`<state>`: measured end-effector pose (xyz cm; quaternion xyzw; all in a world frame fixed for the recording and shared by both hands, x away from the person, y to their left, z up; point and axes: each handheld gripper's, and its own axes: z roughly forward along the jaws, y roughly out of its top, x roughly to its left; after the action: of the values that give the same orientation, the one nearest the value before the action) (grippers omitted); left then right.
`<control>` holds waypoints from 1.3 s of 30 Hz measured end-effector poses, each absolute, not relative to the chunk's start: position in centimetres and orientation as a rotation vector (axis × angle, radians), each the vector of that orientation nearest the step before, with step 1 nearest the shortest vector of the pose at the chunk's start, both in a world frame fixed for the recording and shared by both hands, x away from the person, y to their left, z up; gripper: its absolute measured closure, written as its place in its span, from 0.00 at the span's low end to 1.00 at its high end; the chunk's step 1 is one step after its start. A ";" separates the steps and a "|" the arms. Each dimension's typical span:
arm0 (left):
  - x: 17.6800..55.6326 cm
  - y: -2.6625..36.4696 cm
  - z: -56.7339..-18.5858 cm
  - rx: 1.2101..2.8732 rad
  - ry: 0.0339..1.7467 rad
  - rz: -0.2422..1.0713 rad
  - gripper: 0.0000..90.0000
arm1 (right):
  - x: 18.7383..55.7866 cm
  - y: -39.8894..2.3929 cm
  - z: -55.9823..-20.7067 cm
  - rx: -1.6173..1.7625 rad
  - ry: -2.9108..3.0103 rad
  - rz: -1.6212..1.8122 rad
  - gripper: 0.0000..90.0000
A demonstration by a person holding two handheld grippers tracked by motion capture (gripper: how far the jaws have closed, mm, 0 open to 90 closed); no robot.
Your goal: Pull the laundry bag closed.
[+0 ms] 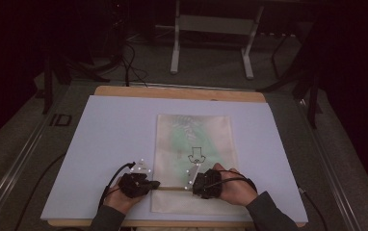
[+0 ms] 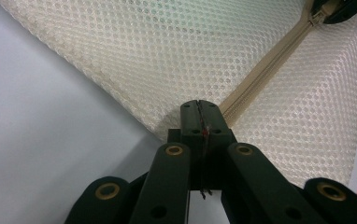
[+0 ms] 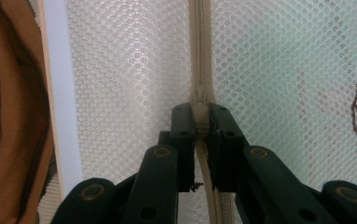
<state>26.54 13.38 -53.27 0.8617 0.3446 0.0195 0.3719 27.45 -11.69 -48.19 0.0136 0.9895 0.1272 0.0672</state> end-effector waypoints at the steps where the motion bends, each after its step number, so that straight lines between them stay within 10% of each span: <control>1: 26.5 13.4 -53.3 2.209 0.883 0.050 1.00 | 27.4 -11.8 -48.1 0.051 2.984 0.381 0.91; 39: 26.5 13.3 -53.2 2.214 0.883 0.055 1.00 | 27.7 -14.1 -47.6 0.099 3.006 0.384 0.91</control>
<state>26.50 13.33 -53.24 0.8629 0.3440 0.0216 0.3696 27.73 -14.14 -47.60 0.0327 0.9899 0.1266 0.0548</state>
